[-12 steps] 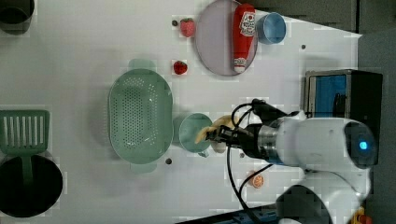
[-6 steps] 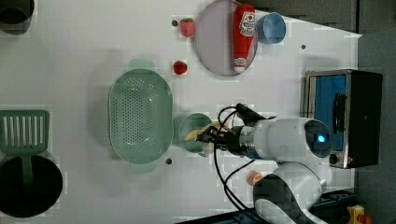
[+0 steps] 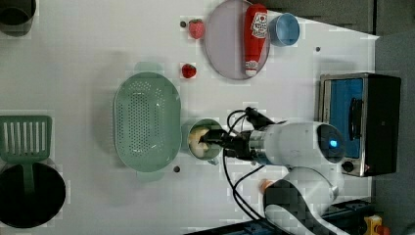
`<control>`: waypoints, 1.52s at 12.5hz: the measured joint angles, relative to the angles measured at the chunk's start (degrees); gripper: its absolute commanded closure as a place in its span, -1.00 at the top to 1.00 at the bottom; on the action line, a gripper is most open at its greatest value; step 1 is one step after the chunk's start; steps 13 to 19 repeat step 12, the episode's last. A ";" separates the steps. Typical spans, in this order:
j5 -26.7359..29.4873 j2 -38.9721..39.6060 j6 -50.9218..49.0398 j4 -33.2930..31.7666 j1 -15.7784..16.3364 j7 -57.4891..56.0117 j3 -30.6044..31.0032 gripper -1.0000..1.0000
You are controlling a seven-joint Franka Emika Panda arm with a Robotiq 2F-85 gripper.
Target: Pick Banana and place it in mug.
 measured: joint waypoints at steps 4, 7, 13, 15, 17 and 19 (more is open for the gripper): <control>-0.63 -9.74 -3.16 0.34 -0.12 0.08 -2.90 1.00; -0.40 -17.66 -20.87 6.94 0.15 0.10 -8.02 1.00; 0.23 -24.06 -37.53 23.84 0.08 0.03 -20.50 1.00; 0.23 -24.06 -37.53 23.84 0.08 0.03 -20.50 1.00; 0.23 -24.06 -37.53 23.84 0.08 0.03 -20.50 1.00; 0.23 -24.06 -37.53 23.84 0.08 0.03 -20.50 1.00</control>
